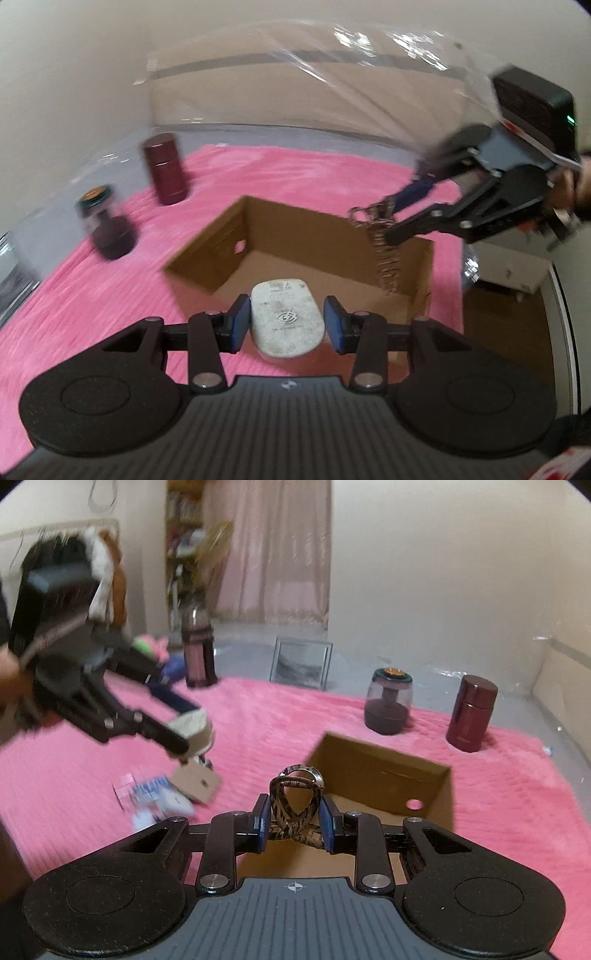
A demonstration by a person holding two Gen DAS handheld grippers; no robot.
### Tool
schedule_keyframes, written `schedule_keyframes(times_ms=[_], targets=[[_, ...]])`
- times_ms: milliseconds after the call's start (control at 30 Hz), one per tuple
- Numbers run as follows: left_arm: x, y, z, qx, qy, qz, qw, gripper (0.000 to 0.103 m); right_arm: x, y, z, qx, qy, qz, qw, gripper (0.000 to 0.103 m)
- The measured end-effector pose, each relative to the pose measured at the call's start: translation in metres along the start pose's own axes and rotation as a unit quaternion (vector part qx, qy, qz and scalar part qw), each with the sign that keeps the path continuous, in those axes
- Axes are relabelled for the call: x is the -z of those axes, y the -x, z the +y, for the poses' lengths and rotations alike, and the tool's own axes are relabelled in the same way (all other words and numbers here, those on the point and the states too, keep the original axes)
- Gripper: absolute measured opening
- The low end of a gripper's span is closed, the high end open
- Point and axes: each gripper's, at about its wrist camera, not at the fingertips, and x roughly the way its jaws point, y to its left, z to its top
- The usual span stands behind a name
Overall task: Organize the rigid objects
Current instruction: 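Carry the claw clip and beige plug together over the cardboard box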
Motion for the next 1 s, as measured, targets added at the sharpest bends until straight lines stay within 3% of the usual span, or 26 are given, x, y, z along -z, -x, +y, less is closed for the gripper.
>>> schedule_keyframes(times_ms=[100, 333, 667, 1000], targets=[[-0.017, -0.031, -0.009, 0.029, -0.029, 0.018, 0.999, 0.037, 0.009, -0.01, -0.019, -0.006, 0.029, 0.038, 0.999, 0.024], [-0.023, -0.099, -0.028, 0.072, -0.087, 0.078, 0.9906, 0.037, 0.037, -0.046, -0.039, -0.034, 0.103, 0.125, 0.986, 0.024], [-0.008, -0.168, -0.039, 0.132, -0.122, 0.167, 0.9694, 0.037, 0.071, -0.094, -0.054, -0.072, 0.184, 0.22, 0.955, 0.024], [-0.002, -0.219, -0.05, 0.15, -0.144, 0.243, 0.9476, 0.037, 0.083, -0.129, -0.058, -0.106, 0.25, 0.281, 0.92, 0.024]])
